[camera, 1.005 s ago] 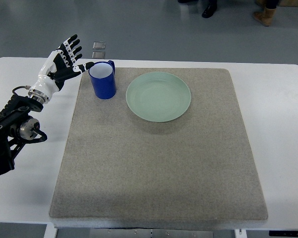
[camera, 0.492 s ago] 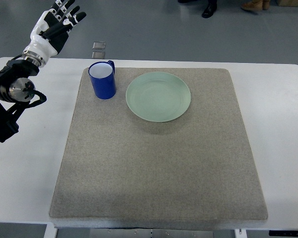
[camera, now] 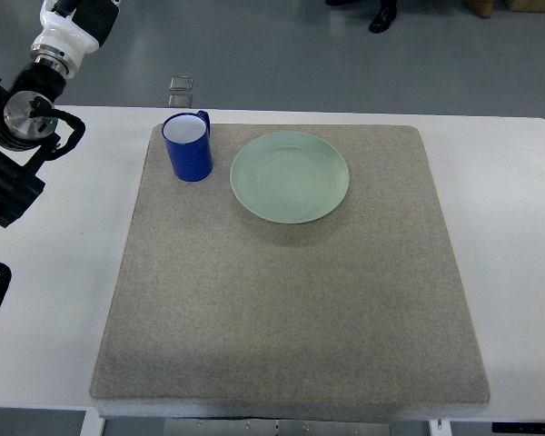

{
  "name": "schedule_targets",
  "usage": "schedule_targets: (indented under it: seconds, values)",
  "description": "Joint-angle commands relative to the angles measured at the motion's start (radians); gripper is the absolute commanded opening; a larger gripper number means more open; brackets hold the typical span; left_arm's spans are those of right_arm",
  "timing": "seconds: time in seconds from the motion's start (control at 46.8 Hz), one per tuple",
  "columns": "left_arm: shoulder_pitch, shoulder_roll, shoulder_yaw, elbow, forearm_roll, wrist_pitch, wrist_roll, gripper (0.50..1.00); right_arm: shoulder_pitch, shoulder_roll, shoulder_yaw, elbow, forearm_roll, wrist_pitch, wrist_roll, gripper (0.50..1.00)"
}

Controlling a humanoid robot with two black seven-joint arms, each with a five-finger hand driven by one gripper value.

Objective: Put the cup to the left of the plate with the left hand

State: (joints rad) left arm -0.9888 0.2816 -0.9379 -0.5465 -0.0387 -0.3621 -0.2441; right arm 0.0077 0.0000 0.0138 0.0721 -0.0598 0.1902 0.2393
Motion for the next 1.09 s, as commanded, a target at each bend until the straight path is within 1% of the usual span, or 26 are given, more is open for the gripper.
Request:
schedule_targets:
  seconds: [0.0,0.15,0.428,1.069]
  values:
    - [0.004,-0.021,-0.002,0.036,-0.003,-0.006,-0.001,0.999,0.0,0.0,0.0,0.0,0.0,0.0,0.0,0.932]
    - [0.007,-0.041,-0.004,0.054,-0.006,0.031,-0.001,0.996,0.0,0.0,0.0,0.0,0.0,0.0,0.0,0.932]
    - [0.007,-0.056,-0.004,0.046,-0.059,0.157,0.002,0.996,0.0,0.0,0.0,0.0,0.0,0.0,0.0,0.932]
    - [0.007,-0.055,0.011,0.054,-0.046,0.144,-0.001,0.999,0.0,0.0,0.0,0.0,0.0,0.0,0.0,0.932]
